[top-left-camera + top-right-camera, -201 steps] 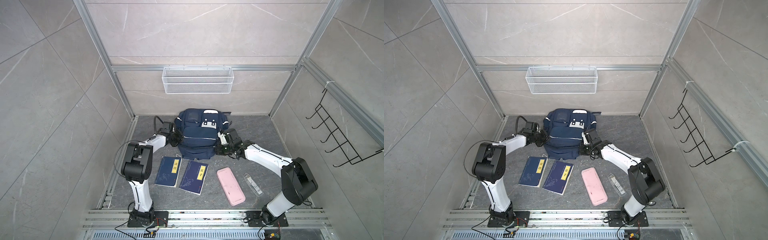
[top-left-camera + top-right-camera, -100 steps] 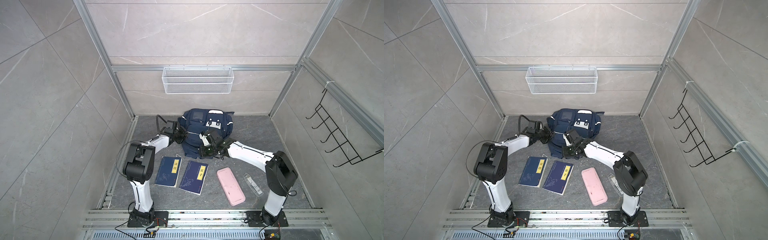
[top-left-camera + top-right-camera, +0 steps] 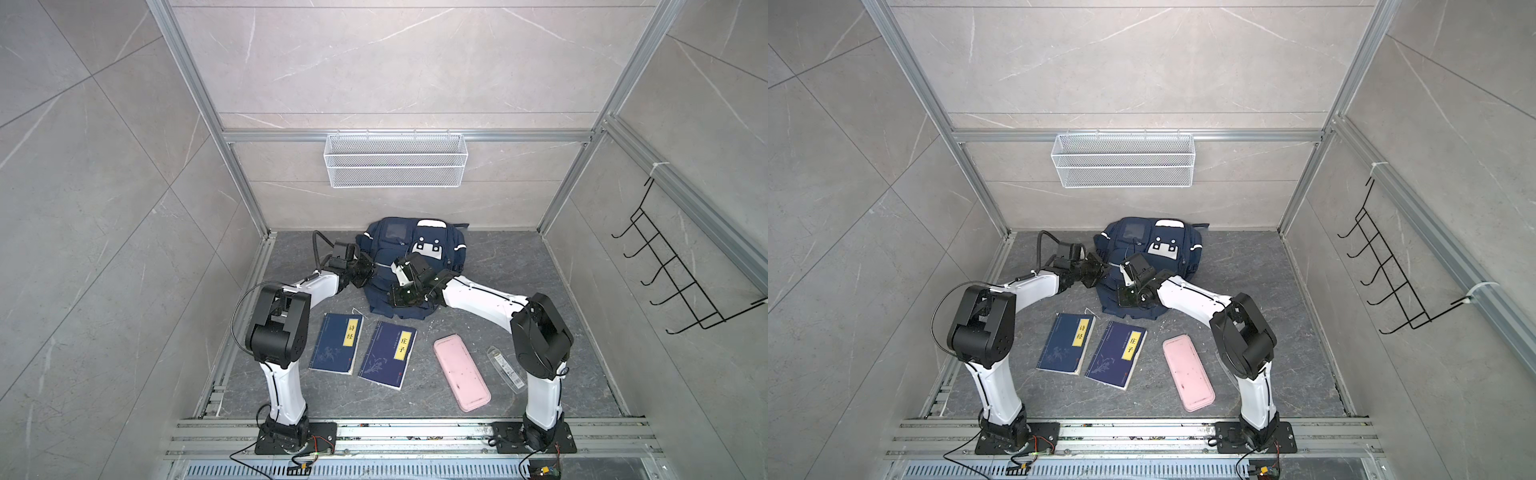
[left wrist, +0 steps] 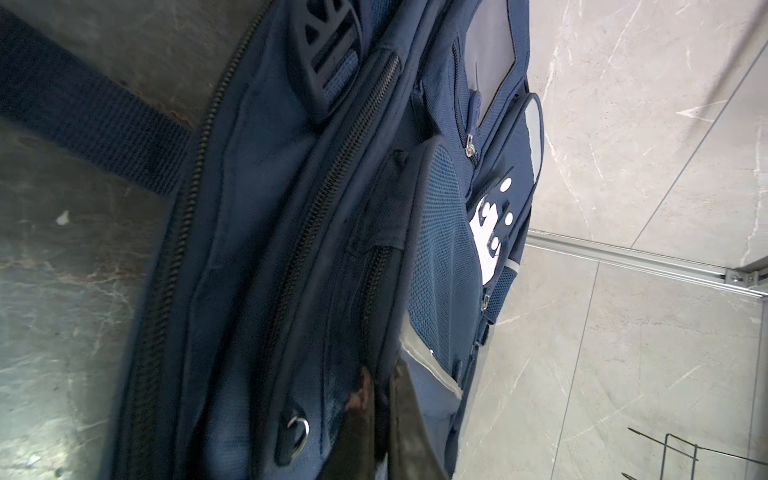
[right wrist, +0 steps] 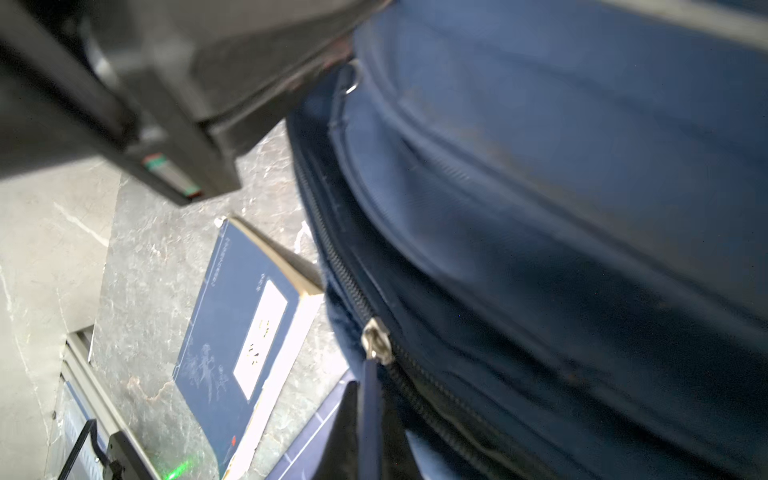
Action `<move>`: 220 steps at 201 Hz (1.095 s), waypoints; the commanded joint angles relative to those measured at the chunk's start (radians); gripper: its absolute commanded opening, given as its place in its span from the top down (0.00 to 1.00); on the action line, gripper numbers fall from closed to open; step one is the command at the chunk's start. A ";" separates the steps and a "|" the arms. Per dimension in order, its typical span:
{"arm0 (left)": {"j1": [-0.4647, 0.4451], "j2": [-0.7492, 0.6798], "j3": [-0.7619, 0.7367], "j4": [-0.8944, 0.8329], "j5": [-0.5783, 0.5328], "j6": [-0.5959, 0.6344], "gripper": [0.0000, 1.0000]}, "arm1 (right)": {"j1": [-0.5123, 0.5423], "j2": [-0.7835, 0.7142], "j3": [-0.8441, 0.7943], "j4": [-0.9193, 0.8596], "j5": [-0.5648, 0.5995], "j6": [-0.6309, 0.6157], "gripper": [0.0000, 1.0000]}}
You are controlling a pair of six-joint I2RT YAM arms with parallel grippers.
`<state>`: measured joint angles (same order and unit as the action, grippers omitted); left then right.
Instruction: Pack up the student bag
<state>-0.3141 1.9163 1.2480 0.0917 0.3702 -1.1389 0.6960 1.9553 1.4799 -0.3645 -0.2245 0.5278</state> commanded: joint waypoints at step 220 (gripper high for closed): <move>-0.281 0.064 0.101 0.176 0.019 -0.086 0.93 | -0.058 -0.170 -0.215 0.029 -0.067 0.039 0.98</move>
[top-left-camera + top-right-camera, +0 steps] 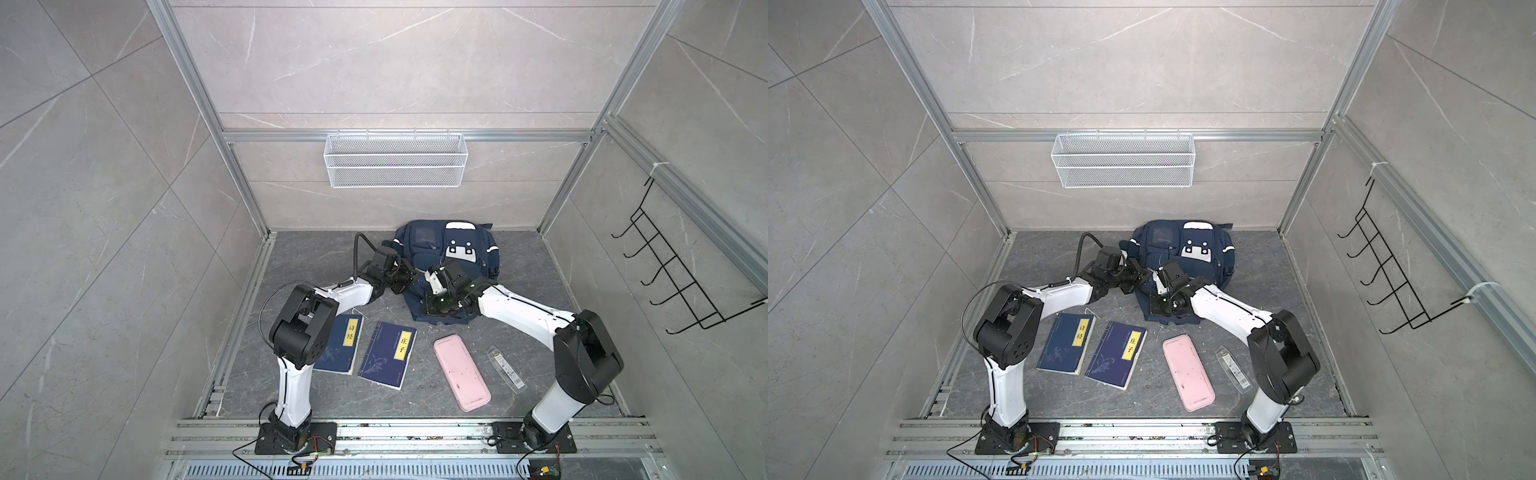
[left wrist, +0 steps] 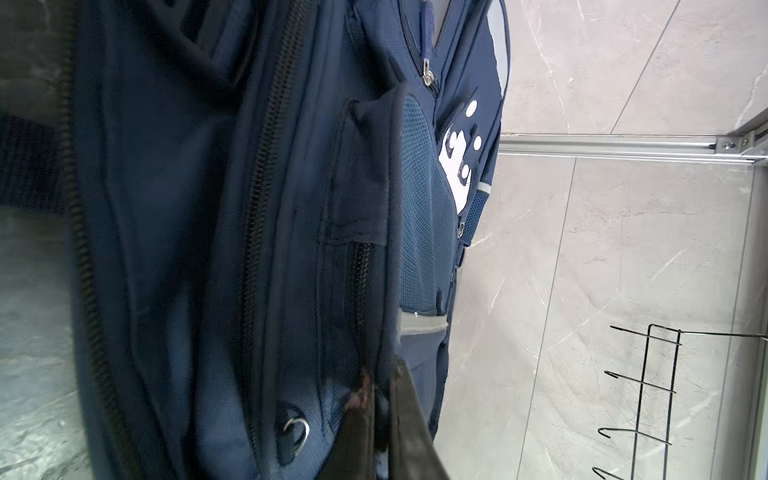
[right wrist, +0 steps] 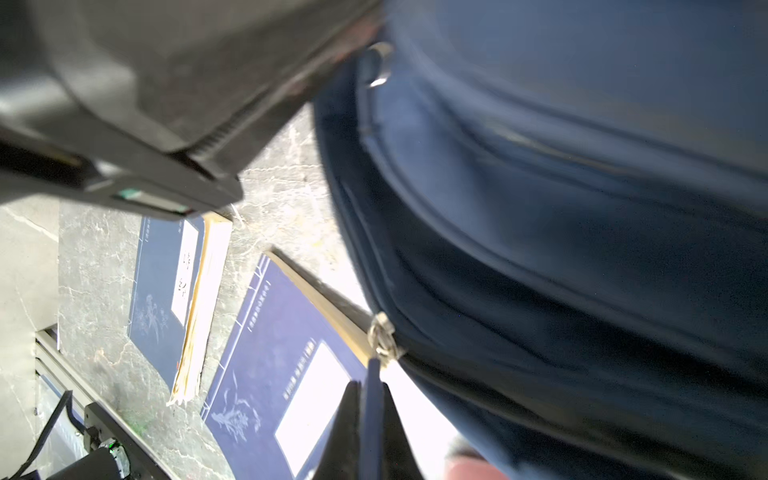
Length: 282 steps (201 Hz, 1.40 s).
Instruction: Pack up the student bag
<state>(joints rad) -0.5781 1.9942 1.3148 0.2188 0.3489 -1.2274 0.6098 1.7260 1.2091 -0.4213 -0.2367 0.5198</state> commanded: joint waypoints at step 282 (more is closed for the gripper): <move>0.075 0.395 0.808 -0.871 0.040 0.660 0.52 | 0.018 -0.226 -0.194 0.025 0.084 0.028 0.99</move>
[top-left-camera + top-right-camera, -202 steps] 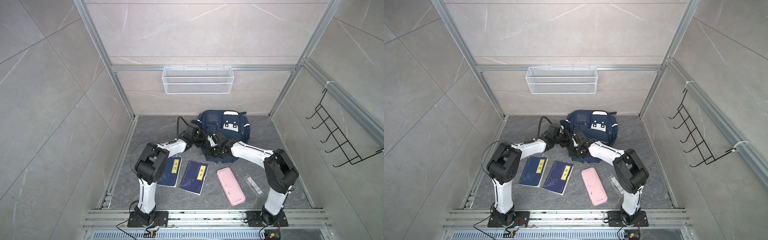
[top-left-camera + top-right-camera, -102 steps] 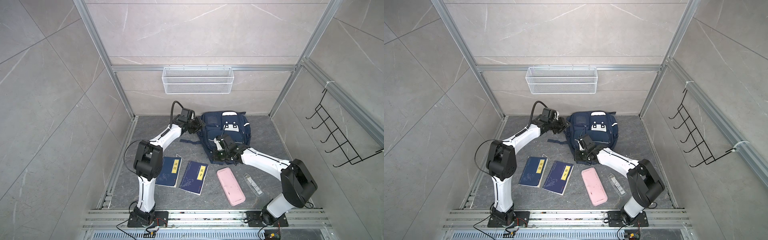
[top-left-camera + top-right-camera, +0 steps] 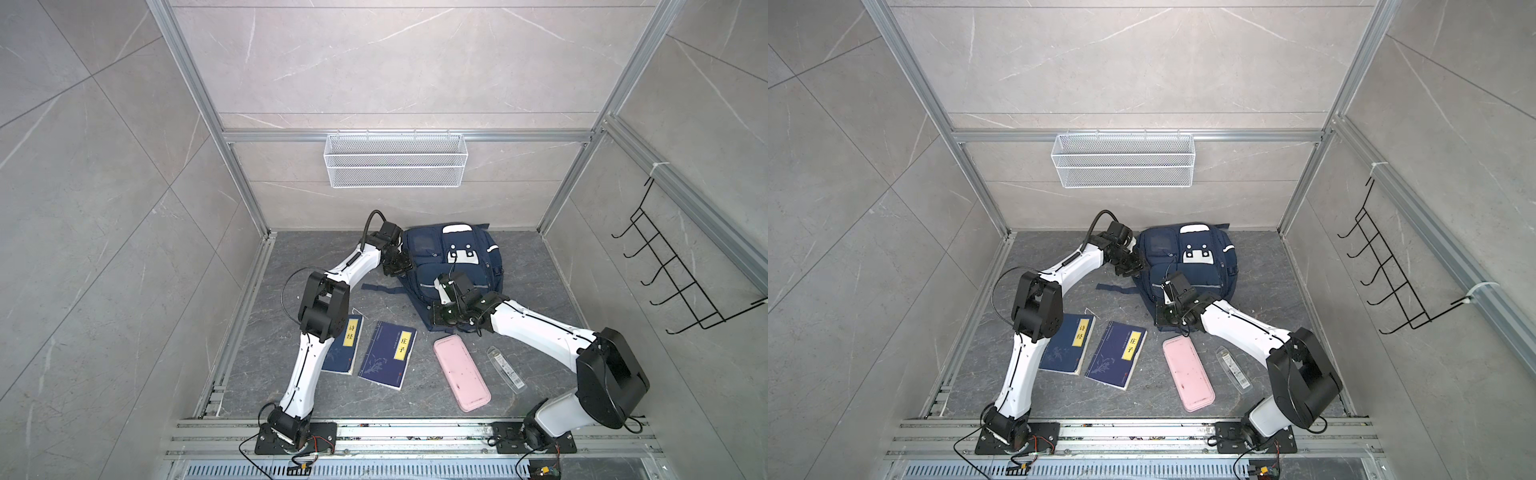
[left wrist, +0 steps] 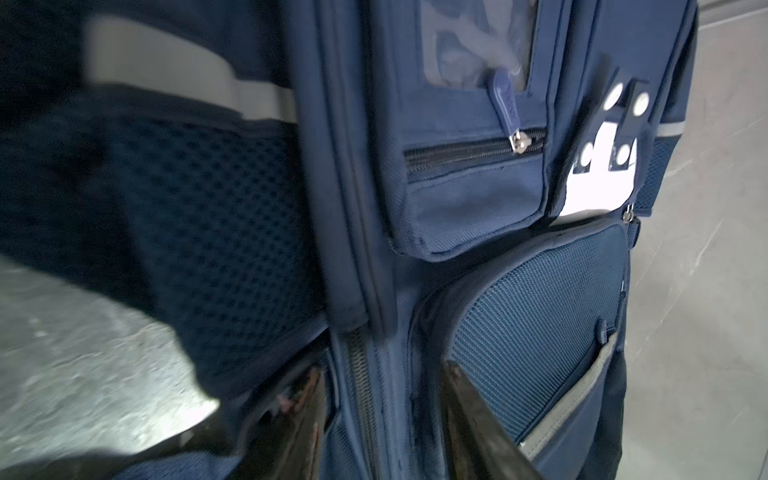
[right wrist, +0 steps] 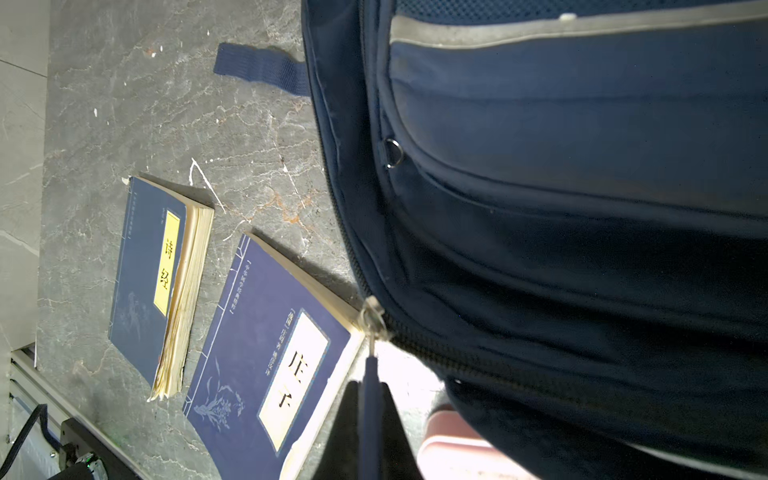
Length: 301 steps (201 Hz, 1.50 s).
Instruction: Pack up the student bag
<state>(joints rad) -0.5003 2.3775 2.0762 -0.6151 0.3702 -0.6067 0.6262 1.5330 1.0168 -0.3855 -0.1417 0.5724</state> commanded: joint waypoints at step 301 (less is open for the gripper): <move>0.184 -0.417 -0.916 0.906 -0.048 -0.577 1.00 | -0.034 0.152 0.219 -0.026 -0.079 -0.088 0.99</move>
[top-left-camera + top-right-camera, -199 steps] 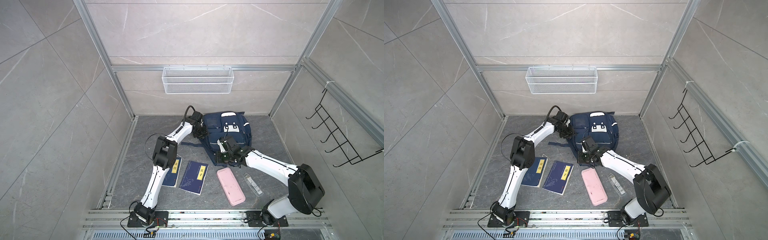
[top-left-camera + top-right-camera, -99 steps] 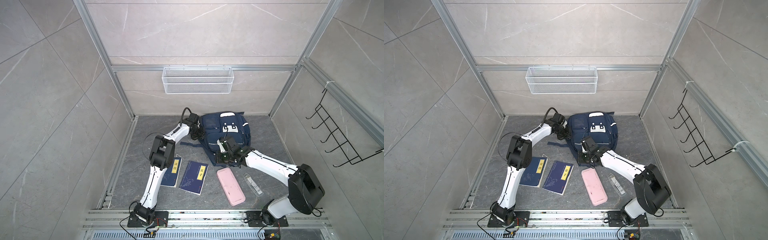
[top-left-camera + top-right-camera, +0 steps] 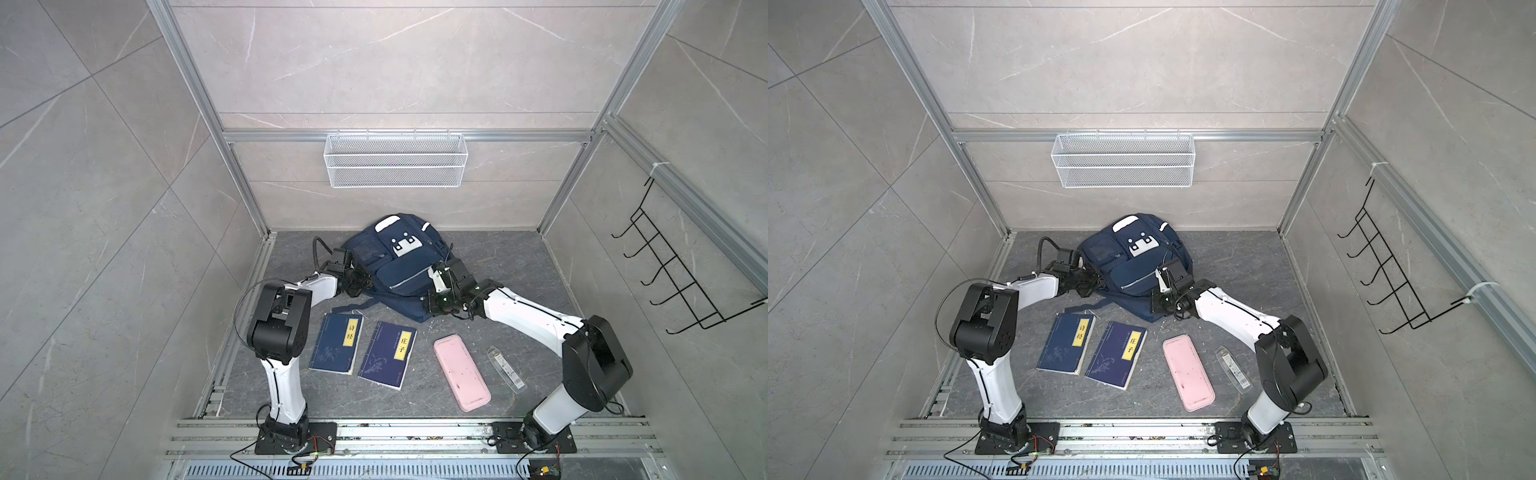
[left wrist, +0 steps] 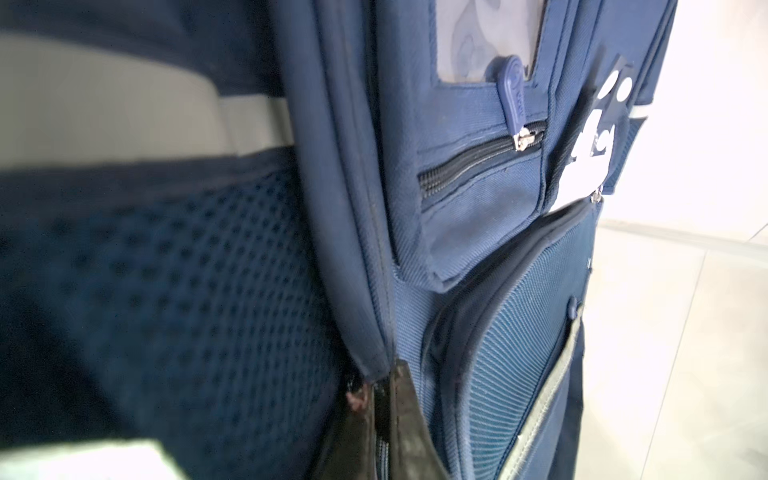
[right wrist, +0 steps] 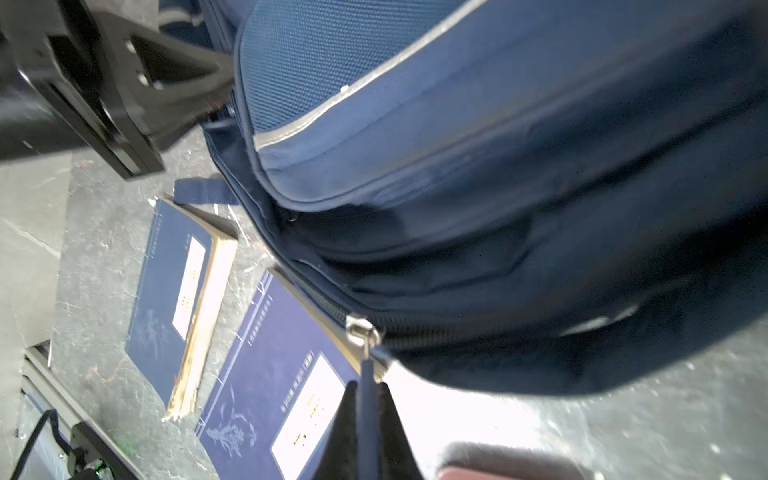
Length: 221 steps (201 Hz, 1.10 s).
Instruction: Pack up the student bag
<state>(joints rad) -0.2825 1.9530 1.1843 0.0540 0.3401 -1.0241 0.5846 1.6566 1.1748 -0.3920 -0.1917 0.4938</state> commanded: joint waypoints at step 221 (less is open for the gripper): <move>-0.099 -0.056 0.238 -0.205 -0.088 0.132 0.74 | 0.136 0.147 0.166 -0.039 0.004 0.022 1.00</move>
<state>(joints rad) -0.3763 1.9530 1.3132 0.0021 0.2203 -1.0573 0.7242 1.9179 1.4036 -0.4217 -0.2256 0.5480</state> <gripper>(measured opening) 0.196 0.087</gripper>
